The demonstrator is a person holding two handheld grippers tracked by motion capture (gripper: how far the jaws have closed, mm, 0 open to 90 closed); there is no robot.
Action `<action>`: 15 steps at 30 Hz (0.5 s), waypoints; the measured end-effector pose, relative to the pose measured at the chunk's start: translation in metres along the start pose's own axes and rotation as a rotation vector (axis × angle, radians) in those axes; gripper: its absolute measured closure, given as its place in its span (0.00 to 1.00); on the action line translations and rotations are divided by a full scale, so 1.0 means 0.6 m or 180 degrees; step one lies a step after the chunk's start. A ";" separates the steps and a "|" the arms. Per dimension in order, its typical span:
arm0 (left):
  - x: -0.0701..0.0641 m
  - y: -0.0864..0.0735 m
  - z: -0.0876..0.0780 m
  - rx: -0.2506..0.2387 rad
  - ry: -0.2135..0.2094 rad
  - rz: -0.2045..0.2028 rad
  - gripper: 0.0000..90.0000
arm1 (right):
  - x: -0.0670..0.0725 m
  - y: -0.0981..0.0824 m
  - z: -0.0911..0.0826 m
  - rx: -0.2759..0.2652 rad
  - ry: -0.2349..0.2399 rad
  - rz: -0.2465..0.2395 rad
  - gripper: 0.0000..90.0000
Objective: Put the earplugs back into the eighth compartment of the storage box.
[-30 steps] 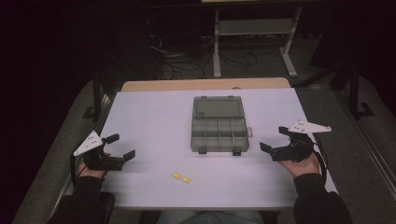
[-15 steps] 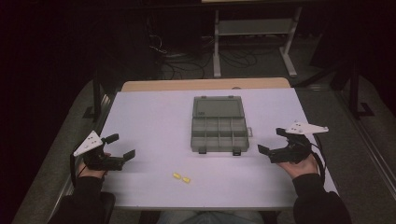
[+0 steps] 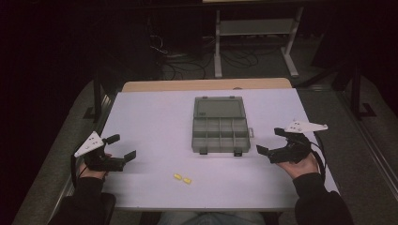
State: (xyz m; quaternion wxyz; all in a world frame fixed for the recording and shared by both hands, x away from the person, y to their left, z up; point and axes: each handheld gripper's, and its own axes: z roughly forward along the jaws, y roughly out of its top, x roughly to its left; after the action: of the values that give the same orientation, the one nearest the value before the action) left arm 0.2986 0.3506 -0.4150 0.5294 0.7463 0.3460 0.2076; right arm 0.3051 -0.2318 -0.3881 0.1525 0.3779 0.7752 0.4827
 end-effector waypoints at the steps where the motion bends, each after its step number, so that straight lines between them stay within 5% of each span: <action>1: 0.000 0.000 0.000 0.0000 0.0000 0.0000 0.00 | 0.001 0.002 0.000 0.0005 0.0009 -0.0007 0.00; 15: 0.000 0.000 0.000 0.0002 0.0000 0.0006 0.00 | 0.032 0.030 0.013 0.0154 0.0199 -0.0151 0.00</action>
State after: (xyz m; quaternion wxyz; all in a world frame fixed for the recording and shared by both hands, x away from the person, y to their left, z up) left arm 0.2986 0.3502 -0.4152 0.5289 0.7468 0.3453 0.2079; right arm 0.3049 -0.2083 -0.3742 0.1304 0.3477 0.7998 0.4717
